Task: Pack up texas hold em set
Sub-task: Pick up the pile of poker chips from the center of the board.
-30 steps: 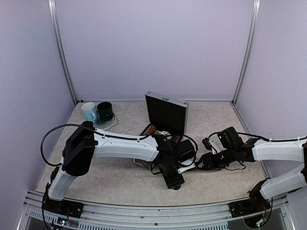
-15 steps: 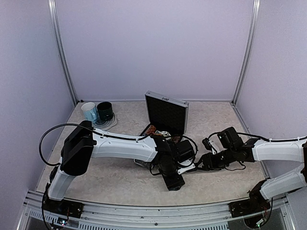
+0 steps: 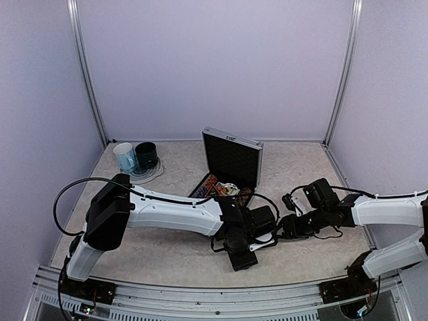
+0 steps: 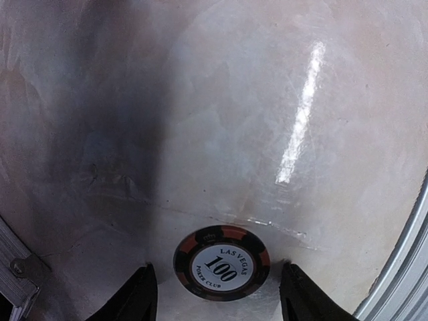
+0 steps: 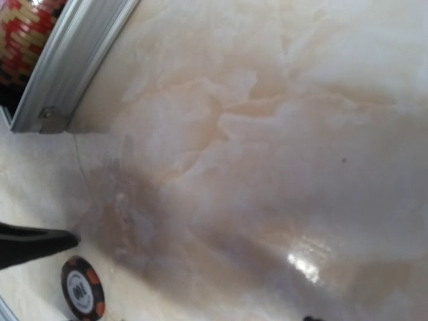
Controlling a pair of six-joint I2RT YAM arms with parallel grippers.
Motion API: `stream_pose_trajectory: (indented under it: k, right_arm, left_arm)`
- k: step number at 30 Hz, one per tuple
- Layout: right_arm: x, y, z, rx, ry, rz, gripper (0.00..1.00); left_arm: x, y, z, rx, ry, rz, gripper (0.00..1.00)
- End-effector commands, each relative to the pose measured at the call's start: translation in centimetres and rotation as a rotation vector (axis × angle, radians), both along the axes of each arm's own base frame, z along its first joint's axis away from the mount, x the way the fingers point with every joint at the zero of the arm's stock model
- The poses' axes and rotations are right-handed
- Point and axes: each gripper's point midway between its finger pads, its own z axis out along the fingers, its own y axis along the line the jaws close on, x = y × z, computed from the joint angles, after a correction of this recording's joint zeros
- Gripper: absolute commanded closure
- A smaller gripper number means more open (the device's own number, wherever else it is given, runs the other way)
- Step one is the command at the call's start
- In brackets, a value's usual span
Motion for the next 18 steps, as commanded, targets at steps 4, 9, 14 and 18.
stream_pose_trajectory:
  k: [4,9,14,18]
  right_arm:
    - [-0.35,0.22,-0.14,0.004,-0.002,0.019,0.44]
    - [-0.38,0.20,-0.25,0.001,0.001,0.020,0.44]
    - [-0.57,0.09,-0.47,-0.002,0.007,0.020,0.44]
    - [-0.59,0.04,-0.36,-0.001,0.004,0.018,0.44]
  left_arm:
    - [0.31,0.84,-1.76,0.067,-0.013,-0.005,0.44]
    - [0.40,0.74,-2.04,0.065,-0.009,-0.004,0.45]
    - [0.42,0.40,-2.06,0.050,-0.003,-0.003,0.50]
    - [0.33,0.41,-2.20,0.049,0.007,-0.001,0.55]
